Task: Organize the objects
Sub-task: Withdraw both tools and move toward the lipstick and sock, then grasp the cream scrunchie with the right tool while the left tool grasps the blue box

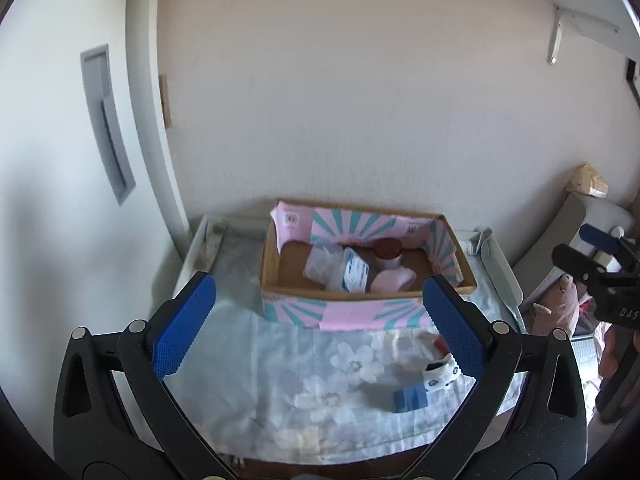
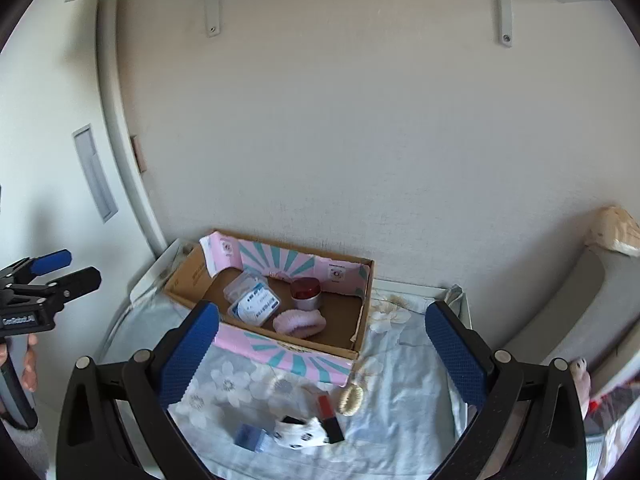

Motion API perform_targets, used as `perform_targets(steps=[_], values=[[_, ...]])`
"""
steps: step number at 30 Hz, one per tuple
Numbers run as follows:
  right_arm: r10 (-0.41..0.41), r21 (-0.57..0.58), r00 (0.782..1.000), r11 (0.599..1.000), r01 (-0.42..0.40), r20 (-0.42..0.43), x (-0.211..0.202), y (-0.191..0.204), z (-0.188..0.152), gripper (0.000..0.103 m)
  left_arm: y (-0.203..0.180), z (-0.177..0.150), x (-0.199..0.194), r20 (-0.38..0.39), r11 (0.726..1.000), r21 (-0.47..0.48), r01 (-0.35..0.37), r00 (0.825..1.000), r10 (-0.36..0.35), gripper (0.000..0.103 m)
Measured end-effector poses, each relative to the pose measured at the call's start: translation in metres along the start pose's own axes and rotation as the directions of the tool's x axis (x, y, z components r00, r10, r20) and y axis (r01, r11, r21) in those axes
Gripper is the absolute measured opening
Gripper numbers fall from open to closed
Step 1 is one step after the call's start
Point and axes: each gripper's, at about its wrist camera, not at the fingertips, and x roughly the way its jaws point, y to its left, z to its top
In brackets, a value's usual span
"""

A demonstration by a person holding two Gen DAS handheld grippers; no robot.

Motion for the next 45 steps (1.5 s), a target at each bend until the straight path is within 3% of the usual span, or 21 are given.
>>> perform_targets(steps=[9, 21, 25, 30, 32, 34, 45], values=[[0.15, -0.146, 0.986, 0.976, -0.16, -0.078, 0.03, -0.04, -0.044, 0.103, -0.044, -0.06, 0.024, -0.081, 0.997, -0.074, -0.02, 0.997, 0.014, 0.103], [0.233, -0.304, 0.948, 0.907, -0.292, -0.218, 0.112, -0.065, -0.126, 0.102, -0.099, -0.174, 0.092, -0.166, 0.996, -0.086, -0.02, 0.986, 0.006, 0.101], [0.268, -0.37, 0.928, 0.859, -0.352, -0.259, 0.14, -0.07, -0.142, 0.093, -0.109, -0.194, 0.113, -0.188, 0.998, -0.06, -0.023, 0.982, 0.011, 0.092], [0.288, -0.433, 0.906, 0.805, -0.405, -0.311, 0.169, -0.071, -0.157, 0.075, -0.115, -0.209, 0.136, -0.205, 0.997, -0.07, -0.014, 0.979, -0.001, 0.082], [0.296, -0.444, 0.898, 0.79, -0.422, -0.327, 0.178, -0.07, -0.16, 0.073, -0.117, -0.212, 0.141, -0.206, 0.997, -0.074, -0.011, 0.979, -0.005, 0.07], [0.309, -0.451, 0.891, 0.778, -0.438, -0.333, 0.181, -0.069, -0.163, 0.071, -0.118, -0.213, 0.147, -0.213, 0.997, -0.076, -0.008, 0.977, -0.008, 0.069], [0.329, -0.518, 0.873, 0.708, -0.48, -0.359, 0.19, -0.059, -0.17, 0.052, -0.122, -0.21, 0.158, -0.228, 0.998, -0.059, 0.001, 0.974, -0.014, 0.042]])
